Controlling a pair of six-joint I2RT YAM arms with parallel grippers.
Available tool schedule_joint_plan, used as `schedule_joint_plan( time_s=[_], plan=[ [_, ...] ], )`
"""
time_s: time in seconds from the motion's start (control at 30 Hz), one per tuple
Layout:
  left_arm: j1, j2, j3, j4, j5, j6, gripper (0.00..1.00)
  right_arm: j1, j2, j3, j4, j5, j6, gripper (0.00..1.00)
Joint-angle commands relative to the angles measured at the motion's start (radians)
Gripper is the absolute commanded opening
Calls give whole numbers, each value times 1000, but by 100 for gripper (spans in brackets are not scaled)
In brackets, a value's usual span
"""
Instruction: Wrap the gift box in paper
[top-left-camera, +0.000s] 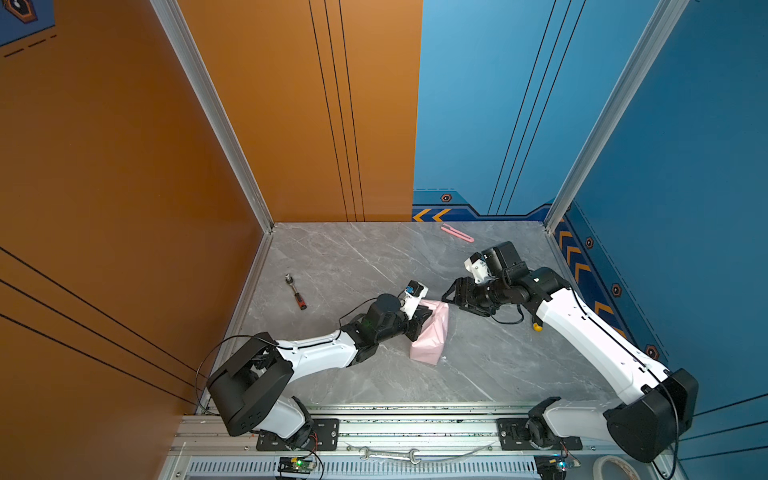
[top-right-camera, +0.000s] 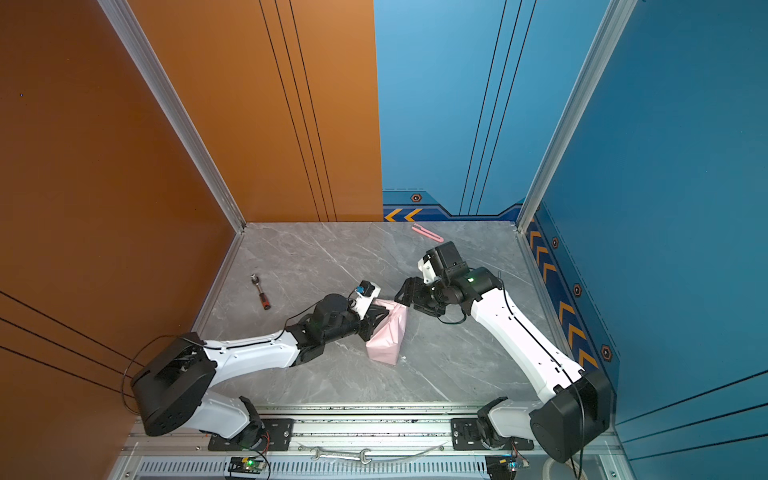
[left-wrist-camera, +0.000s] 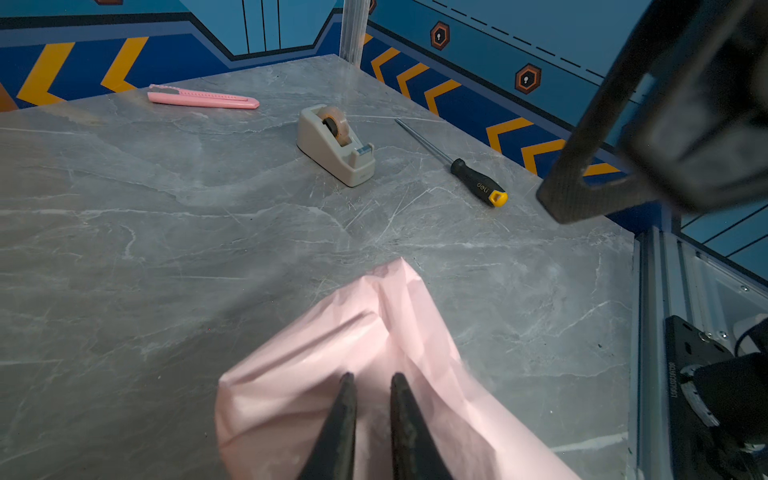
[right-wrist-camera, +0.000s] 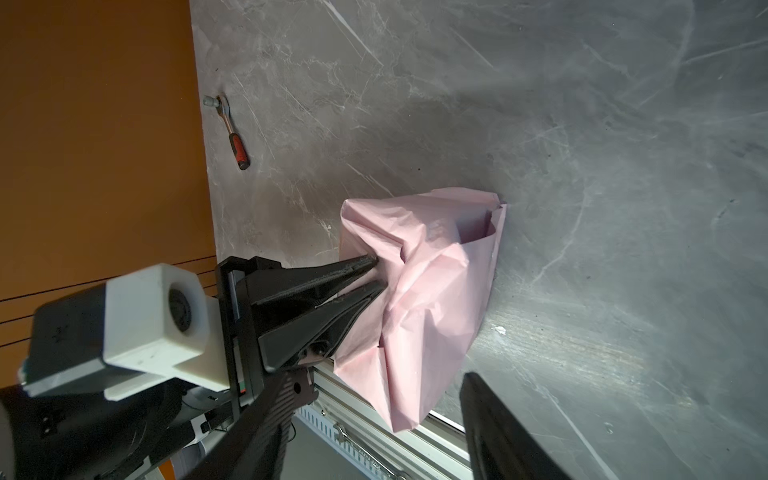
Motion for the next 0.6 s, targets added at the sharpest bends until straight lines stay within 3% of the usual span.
schedule_joint_plan(
  time_s=[0.0, 0.17, 0.37, 0.57],
  plan=[
    [-14, 26, -40, -107, -16, 20, 18, 26, 70, 25, -76, 62, 3, 76],
    [-15, 18, -42, -106, -22, 20, 18, 59, 146, 56, -90, 71, -13, 75],
    [-16, 12, -44, -107, -24, 21, 18, 73, 196, 42, -72, 22, -26, 67],
    [-15, 10, -45, -107, -26, 18, 18, 56, 198, -22, -69, 30, -24, 48]
  ],
)
